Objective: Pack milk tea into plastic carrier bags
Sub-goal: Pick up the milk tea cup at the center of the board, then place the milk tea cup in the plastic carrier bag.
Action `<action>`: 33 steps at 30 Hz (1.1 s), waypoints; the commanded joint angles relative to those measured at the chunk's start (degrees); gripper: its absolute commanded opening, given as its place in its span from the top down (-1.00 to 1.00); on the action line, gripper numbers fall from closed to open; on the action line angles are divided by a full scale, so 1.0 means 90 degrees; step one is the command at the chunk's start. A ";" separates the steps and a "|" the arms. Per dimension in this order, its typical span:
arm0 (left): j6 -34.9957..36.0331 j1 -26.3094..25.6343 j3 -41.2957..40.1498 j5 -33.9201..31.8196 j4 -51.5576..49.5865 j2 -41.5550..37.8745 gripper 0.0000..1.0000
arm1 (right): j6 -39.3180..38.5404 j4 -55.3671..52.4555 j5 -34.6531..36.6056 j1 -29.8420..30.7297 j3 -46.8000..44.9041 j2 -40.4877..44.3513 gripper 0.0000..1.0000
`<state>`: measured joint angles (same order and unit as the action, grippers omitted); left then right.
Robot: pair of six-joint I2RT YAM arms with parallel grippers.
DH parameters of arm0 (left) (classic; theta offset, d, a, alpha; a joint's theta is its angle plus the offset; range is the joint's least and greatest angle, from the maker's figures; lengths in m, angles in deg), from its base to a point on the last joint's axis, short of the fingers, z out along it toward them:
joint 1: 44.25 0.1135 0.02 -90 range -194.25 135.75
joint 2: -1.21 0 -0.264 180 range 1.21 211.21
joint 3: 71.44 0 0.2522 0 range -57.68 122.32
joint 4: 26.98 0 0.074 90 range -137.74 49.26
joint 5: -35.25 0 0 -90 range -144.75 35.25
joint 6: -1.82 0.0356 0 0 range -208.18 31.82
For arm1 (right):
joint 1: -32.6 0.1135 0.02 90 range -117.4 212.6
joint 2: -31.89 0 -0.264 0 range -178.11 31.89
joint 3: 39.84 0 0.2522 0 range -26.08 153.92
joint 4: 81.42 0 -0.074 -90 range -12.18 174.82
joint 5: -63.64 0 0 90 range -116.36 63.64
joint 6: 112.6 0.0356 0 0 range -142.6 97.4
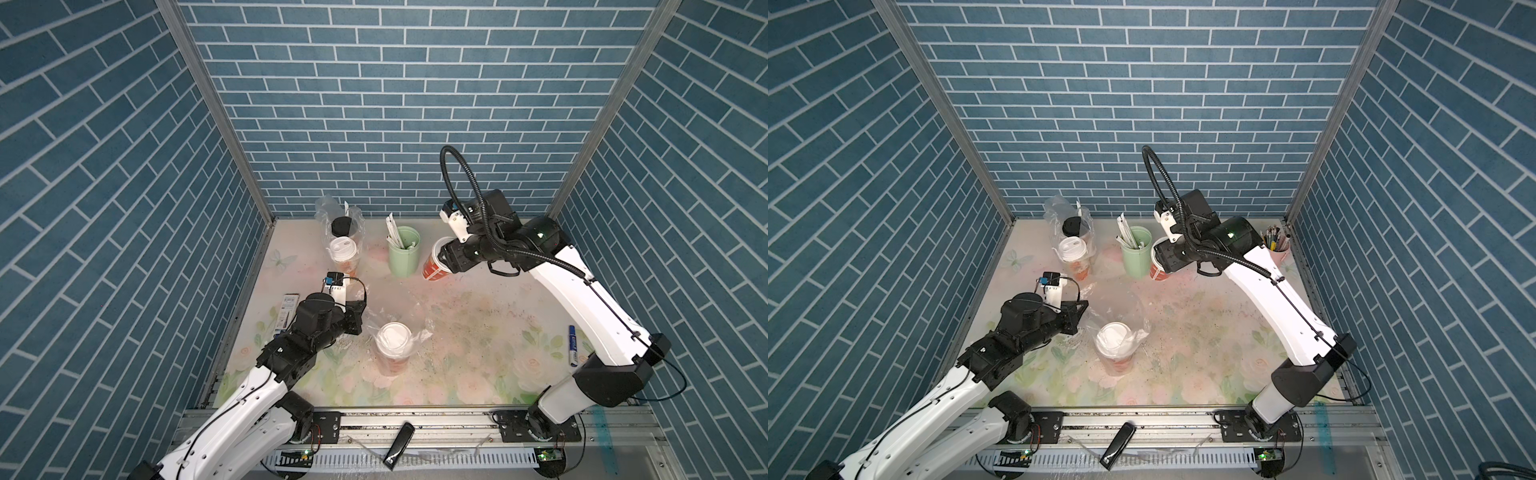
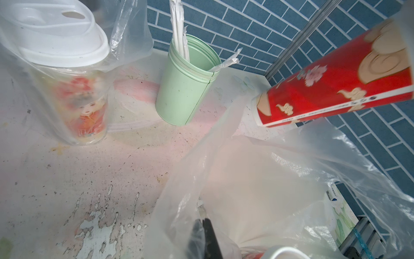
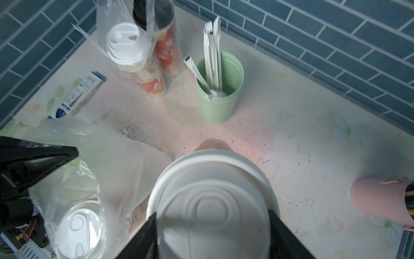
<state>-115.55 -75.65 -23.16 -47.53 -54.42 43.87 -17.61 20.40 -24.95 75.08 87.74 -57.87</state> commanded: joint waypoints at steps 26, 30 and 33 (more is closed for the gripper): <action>0.0202 0.0023 0.0431 0.0242 0.0045 0.0241 1.00 | -0.0394 -0.0176 -0.2323 0.0745 0.0939 -0.0297 -0.28; 0.0203 0.0031 0.0437 0.0236 0.0042 0.0219 1.00 | -0.0495 -0.0436 -0.1831 0.0885 0.0993 -0.0474 -0.28; 0.0202 0.0023 0.0456 0.0261 0.0092 0.0229 1.00 | -0.0576 -0.0569 -0.1612 0.0999 0.1102 -0.0653 -0.28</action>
<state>-114.46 -75.65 -20.93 -45.65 -53.98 45.90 -20.08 17.93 -42.57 83.21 95.59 -62.52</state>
